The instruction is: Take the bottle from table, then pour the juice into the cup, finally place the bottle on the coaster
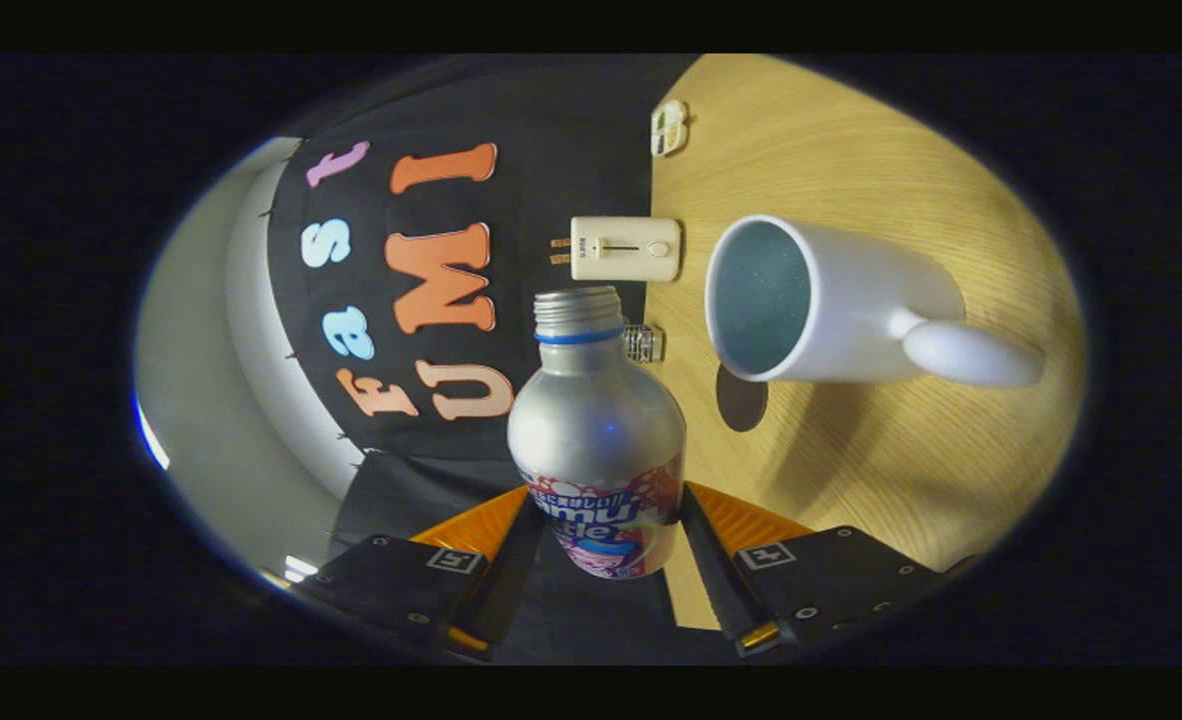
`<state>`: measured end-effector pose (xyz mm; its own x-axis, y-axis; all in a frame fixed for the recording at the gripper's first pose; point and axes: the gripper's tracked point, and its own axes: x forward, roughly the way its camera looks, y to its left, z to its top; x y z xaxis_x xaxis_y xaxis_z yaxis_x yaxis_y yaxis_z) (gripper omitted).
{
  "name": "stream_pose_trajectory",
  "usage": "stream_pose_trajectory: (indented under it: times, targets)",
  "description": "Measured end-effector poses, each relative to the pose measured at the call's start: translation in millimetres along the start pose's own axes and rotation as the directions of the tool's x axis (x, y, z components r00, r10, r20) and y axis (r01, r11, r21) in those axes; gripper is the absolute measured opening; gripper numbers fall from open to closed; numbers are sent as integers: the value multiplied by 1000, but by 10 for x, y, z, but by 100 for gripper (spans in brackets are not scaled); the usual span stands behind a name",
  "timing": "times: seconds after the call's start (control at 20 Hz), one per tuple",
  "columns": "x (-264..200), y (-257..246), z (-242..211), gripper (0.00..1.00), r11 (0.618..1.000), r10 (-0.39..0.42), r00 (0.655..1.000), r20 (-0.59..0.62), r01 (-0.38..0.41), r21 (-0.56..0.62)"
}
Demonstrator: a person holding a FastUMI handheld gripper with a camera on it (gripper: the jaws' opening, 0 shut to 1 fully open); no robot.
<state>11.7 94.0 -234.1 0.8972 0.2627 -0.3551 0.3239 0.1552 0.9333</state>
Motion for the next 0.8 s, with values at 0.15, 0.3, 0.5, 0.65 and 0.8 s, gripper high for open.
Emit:
stream_pose_trajectory:
  times: [0.15,0.3,0.5,0.65,0.8]
  targets:
    - [-14,-36,113,77,976,-51,997,64,63,-207]
    - [-31,27,237,77,915,-61,990,129,107,-389]
    - [59,132,317,77,814,-61,985,163,144,-562]
    - [135,130,336,78,716,-79,983,165,171,-677]
    - [229,138,387,77,647,-97,979,178,198,-737]
